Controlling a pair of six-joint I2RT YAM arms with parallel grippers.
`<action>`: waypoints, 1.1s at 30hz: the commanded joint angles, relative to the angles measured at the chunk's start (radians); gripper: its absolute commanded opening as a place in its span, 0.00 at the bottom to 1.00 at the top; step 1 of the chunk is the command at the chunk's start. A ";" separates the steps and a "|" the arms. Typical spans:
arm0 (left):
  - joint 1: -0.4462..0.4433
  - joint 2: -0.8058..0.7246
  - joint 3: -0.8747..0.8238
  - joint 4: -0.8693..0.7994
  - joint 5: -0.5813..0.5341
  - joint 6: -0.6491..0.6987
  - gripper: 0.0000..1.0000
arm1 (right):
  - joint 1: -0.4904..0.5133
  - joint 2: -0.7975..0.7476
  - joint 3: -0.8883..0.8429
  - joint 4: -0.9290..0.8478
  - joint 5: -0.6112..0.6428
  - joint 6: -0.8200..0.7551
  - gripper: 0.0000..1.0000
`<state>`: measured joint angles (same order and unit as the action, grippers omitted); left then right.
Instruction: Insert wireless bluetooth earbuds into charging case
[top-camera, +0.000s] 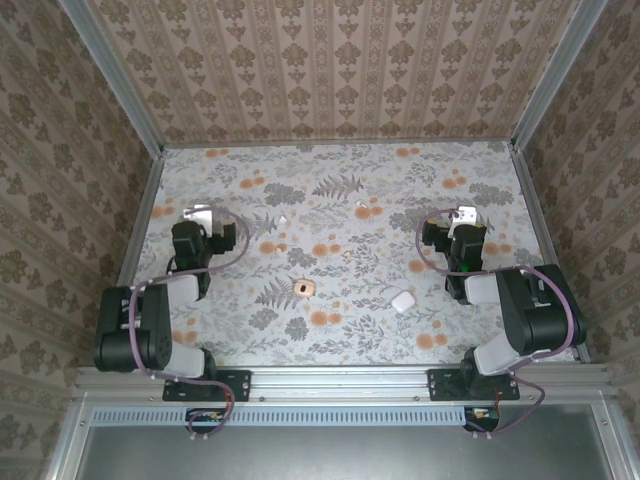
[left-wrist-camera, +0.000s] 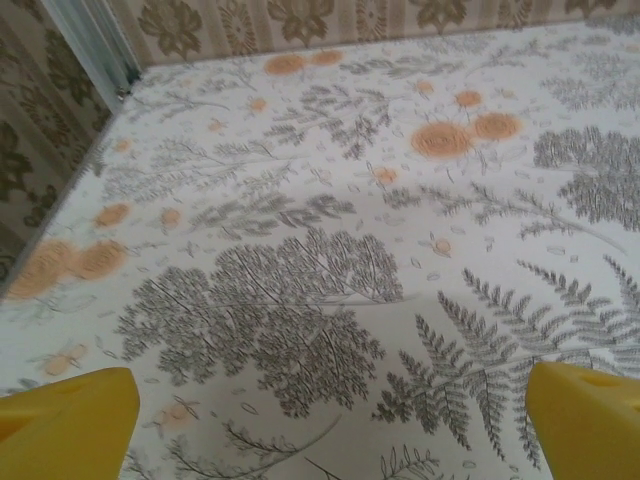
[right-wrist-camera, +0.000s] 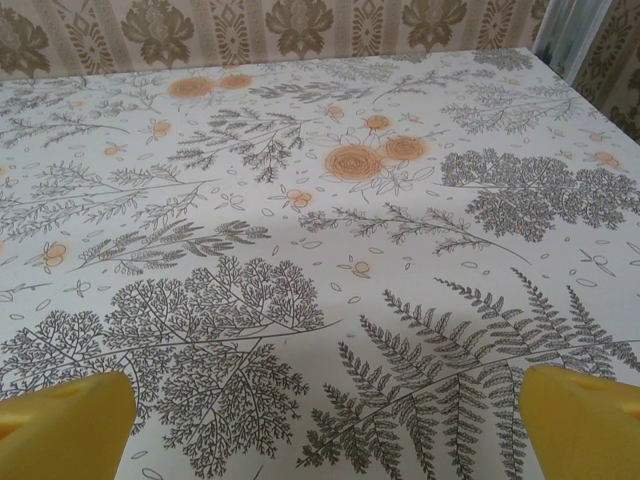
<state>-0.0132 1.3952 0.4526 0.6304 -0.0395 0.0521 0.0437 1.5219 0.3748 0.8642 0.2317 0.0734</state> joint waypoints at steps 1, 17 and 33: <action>0.000 -0.097 0.111 -0.267 -0.058 -0.046 1.00 | 0.009 -0.083 0.037 -0.091 0.016 -0.016 1.00; 0.047 -0.143 0.443 -1.061 0.168 -0.262 0.99 | 0.442 -0.253 0.610 -1.478 0.183 0.485 1.00; -0.055 -0.145 0.326 -1.084 0.605 -0.425 0.83 | 0.890 0.236 0.988 -1.536 -0.307 0.131 0.90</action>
<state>-0.0566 1.2552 0.7925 -0.4301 0.4603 -0.3378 0.9257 1.7157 1.3087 -0.6579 0.0620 0.3904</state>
